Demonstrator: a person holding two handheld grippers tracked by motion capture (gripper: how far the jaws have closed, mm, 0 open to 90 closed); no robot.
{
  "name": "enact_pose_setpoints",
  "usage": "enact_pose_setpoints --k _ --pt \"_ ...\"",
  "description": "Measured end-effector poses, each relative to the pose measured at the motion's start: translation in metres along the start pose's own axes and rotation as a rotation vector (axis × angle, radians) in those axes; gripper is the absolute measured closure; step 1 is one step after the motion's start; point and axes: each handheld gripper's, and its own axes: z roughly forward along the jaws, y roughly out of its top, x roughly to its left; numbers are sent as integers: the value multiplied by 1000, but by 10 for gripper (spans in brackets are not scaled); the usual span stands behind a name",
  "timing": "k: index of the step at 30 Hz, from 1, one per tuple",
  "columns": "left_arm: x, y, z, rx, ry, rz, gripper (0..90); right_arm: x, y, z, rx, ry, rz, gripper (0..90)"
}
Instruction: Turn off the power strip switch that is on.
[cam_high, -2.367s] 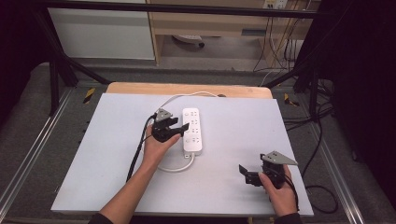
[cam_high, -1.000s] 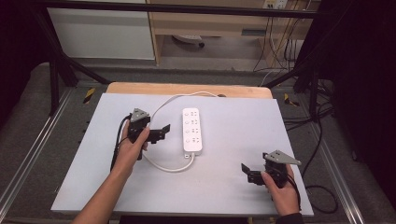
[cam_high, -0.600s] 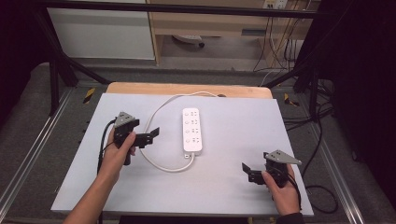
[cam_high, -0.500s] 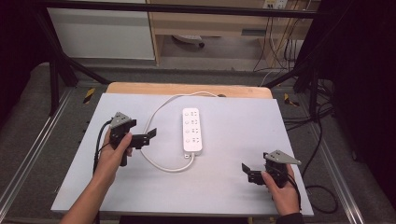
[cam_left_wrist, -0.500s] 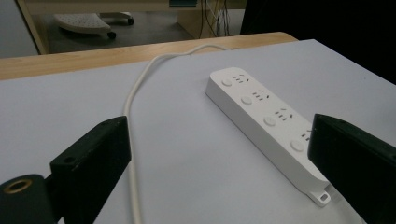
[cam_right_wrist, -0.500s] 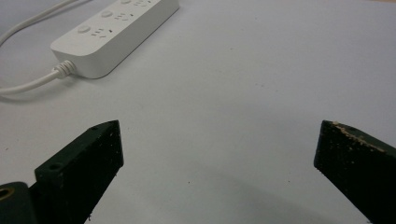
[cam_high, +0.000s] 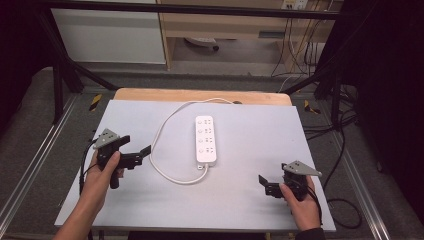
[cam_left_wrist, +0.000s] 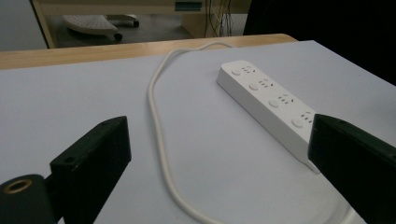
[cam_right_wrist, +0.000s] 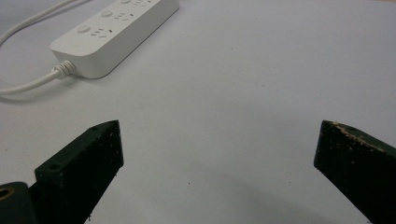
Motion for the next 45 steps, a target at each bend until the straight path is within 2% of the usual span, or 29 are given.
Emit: enact_pose_setpoints --k 7,10,15,20,24,28,34,45 --pt "7 -10 -22 -16 8 -10 59 -1 0 0 2 2 3 21" --pt "10 -16 -32 -17 10 3 59 0 0 0 0 2 2 21" --pt "15 -25 -47 -29 14 -17 59 0 0 0 1 2 3 21" --pt "19 -36 -57 -34 25 -35 60 0 0 0 2 1 0 21" --pt "21 -44 -64 -39 49 -23 67 0 0 0 1 1 -1 21" --pt "23 -51 -68 -50 56 -28 66 -1 0 -1 -3 0 1 21" --pt "18 -57 -71 -44 43 -17 67 0 0 -2 -6 -2 0 21" --pt "1 -75 -69 20 -8 35 67 -4 0 -3 -8 -23 7 19"
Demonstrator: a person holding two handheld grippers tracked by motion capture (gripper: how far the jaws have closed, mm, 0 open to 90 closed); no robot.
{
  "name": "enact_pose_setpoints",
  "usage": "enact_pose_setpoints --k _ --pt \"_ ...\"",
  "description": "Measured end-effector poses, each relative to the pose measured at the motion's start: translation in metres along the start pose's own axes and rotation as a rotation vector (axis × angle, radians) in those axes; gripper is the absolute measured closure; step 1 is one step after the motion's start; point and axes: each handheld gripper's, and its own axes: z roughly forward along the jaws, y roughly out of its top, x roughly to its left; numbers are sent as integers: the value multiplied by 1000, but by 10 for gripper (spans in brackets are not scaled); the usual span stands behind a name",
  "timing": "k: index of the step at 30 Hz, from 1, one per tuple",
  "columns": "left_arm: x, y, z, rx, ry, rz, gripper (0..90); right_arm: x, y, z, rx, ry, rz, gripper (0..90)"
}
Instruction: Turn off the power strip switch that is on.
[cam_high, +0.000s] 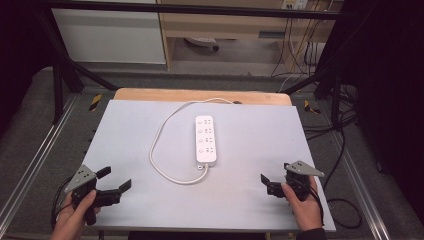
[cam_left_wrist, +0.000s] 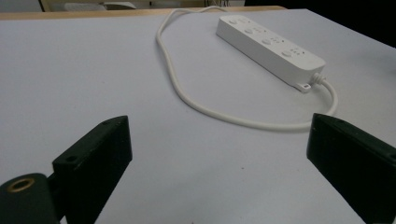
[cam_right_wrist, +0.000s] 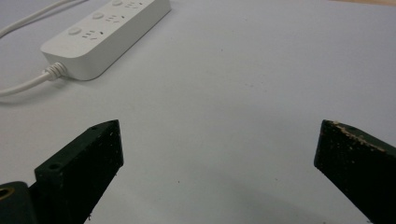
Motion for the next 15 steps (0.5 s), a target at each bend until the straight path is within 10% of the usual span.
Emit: enact_pose_setpoints --k 15 --pt "19 -11 -15 -29 67 -61 72 -3 -12 20 148 -58 -31 25"
